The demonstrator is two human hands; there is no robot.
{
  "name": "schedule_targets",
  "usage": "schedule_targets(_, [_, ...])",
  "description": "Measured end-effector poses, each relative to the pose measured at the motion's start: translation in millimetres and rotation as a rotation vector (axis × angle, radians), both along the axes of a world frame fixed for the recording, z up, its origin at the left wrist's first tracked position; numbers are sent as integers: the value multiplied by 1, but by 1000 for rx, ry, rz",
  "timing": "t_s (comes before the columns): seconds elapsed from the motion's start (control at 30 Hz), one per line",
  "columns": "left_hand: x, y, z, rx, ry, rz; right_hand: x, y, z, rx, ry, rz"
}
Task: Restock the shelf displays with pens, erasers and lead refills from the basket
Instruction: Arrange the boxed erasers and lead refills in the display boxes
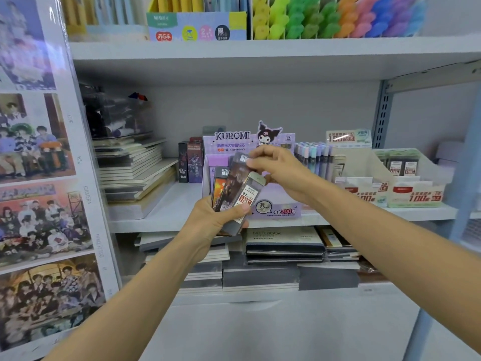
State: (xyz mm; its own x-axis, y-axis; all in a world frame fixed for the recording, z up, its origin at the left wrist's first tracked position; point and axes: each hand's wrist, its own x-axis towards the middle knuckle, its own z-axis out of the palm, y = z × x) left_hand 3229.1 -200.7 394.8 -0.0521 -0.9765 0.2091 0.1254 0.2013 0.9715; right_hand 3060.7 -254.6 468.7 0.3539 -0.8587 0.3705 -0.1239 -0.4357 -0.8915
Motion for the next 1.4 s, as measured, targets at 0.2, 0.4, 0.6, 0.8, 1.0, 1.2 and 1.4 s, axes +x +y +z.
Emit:
schedule_targets(0.2, [14, -3, 2, -13, 37, 74, -19, -15, 31, -186, -321, -239])
schedule_targets(0.4, [26, -15, -2, -82, 71, 171, -35, -33, 23, -433, 119, -419])
schedule_targets(0.6, [22, -27, -11, -62, -8, 166, -24, -42, 3, -513, 382, -450])
schedule_targets(0.8, [27, -31, -11, -46, -25, 157, -27, -48, 12, -478, 577, -406])
schedule_targets(1.0, [25, -29, -11, -56, -32, 148, -19, -54, 13, -491, 609, -452])
schedule_targets(1.2, [26, -27, -10, -44, -50, 133, -15, -58, 15, -421, 696, -481])
schedule_targets(1.4, [27, -24, -9, -44, -30, 109, -10, -60, -4, -518, 529, -521])
